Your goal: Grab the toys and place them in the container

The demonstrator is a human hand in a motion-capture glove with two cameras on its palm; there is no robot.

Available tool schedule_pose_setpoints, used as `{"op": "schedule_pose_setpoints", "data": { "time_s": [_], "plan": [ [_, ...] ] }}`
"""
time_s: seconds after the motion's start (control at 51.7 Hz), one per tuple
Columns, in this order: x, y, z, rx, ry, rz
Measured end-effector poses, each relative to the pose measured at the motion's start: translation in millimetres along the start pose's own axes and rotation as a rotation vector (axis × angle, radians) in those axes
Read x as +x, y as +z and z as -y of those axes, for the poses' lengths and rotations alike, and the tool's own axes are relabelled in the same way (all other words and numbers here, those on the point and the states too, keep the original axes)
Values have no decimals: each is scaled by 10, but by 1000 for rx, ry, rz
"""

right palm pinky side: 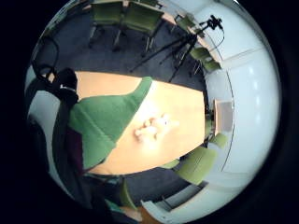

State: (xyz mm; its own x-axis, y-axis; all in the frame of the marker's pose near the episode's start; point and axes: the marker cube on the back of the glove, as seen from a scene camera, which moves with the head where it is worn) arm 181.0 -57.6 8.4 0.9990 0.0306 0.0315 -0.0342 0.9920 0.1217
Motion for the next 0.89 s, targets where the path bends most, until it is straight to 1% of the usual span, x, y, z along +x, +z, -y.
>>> {"op": "schedule_pose_setpoints", "data": {
  "time_s": [0.174, 0.29, 0.329, 0.407, 0.426, 0.445, 0.503, 0.581, 0.619, 0.639, 0.697, 0.736, 0.813, 0.89],
  "plan": [
    [-1254, -471, 97, 75, -199, 23],
    [-2126, -644, 136, 109, -333, 41],
    [-2426, -689, 111, 108, -402, 65],
    [-2941, -787, -9, 83, -604, 218],
    [-3028, -787, -11, 85, -623, 219],
    [-3108, -776, 6, 90, -616, 196],
    [-3456, -741, 73, 99, -512, 122],
    [-3946, -721, 78, 98, -490, 132],
    [-4041, -688, 116, 89, -477, 142],
    [-4026, -659, 152, 88, -495, 144],
    [-3763, -533, 312, 103, -633, 103],
    [-3627, -453, 402, 110, -687, 80],
    [-3789, -359, 417, 99, -630, 138],
    [-3824, -227, 402, 102, -716, 103]
  ]
}}
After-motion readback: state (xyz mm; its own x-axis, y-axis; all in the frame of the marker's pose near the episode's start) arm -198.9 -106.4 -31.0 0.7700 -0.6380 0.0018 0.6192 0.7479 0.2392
